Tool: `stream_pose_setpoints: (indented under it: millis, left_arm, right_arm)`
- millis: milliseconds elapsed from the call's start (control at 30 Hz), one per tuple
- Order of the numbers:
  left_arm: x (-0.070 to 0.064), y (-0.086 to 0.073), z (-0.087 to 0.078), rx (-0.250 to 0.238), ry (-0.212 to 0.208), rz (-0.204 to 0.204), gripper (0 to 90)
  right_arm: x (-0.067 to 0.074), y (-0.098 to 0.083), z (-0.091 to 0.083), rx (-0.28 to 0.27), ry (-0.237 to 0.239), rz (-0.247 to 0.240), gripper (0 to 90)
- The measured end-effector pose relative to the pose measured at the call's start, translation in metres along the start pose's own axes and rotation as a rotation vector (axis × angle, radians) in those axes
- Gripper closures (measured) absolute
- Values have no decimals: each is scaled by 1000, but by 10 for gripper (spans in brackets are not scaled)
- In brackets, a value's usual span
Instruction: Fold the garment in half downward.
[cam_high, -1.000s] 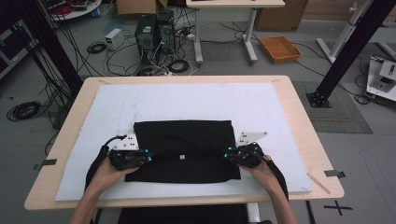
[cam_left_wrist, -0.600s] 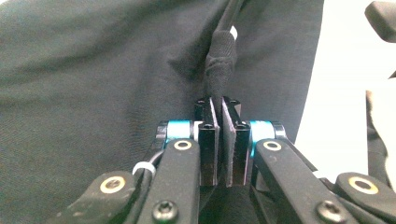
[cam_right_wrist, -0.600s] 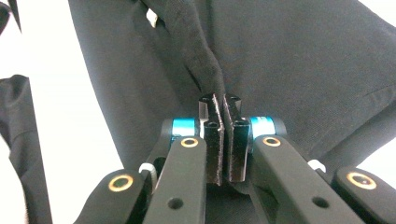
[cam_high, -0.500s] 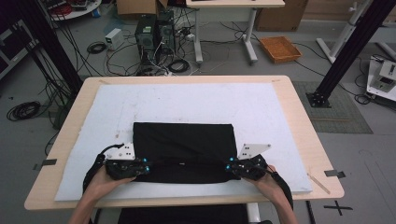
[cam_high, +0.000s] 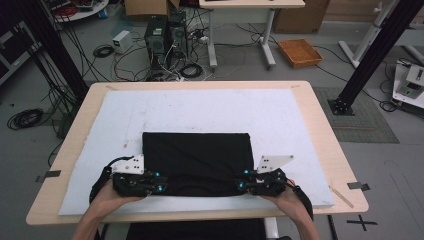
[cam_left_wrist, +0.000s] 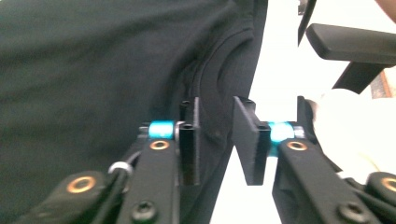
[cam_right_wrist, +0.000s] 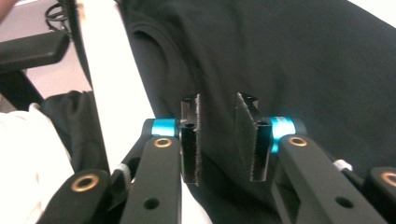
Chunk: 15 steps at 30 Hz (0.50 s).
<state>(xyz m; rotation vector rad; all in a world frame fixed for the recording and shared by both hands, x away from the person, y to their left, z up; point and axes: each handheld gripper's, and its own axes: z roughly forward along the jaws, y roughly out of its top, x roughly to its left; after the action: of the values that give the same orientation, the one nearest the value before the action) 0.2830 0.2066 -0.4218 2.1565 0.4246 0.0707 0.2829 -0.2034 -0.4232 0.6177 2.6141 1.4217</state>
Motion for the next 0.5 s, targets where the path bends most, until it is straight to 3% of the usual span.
stream_pose_setpoints:
  millis: [200,367,500]
  left_arm:
    - [-4,1,25,74,18,18,703]
    - [-9,-2,25,51,10,35,664]
    - [-12,-3,30,68,33,55,604]
  right_arm:
    - [12,12,34,44,42,-25,715]
    - [23,12,53,91,83,-80,714]
    - [27,14,60,120,57,-107,677]
